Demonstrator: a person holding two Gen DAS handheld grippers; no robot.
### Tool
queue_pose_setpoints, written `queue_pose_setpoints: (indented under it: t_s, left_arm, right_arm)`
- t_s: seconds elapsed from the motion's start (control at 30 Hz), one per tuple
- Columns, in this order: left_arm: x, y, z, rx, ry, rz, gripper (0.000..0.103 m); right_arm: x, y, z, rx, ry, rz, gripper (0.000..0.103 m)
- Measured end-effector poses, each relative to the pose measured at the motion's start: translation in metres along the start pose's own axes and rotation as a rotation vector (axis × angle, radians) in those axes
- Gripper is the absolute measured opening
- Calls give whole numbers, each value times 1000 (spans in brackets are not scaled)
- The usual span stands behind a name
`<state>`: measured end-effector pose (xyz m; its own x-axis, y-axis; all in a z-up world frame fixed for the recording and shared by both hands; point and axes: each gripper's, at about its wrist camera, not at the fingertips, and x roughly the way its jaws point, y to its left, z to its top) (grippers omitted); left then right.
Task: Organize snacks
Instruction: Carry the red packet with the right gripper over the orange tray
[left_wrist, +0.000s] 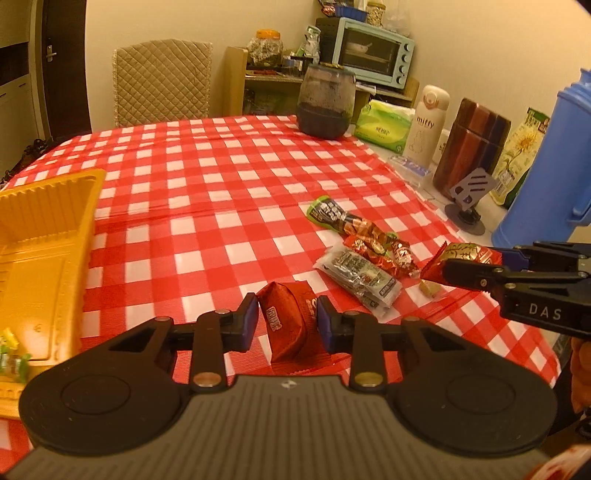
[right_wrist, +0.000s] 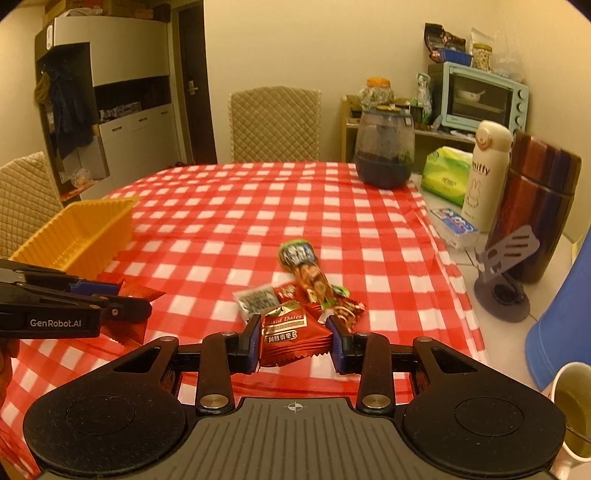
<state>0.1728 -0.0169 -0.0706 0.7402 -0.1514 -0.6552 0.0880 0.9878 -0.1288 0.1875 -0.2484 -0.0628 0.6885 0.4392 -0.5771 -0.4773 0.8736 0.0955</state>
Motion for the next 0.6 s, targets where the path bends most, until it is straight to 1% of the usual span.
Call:
queue_pose_setpoints:
  t_s: [0.3, 0.6]
  left_arm:
    - [-44, 12, 7, -39, -40, 9, 30]
    - [-87, 32, 4, -63, -78, 33, 30]
  right_arm:
    - [-28, 35, 18, -21, -38, 8, 37]
    - [-46, 74, 31, -44, -68, 43, 37]
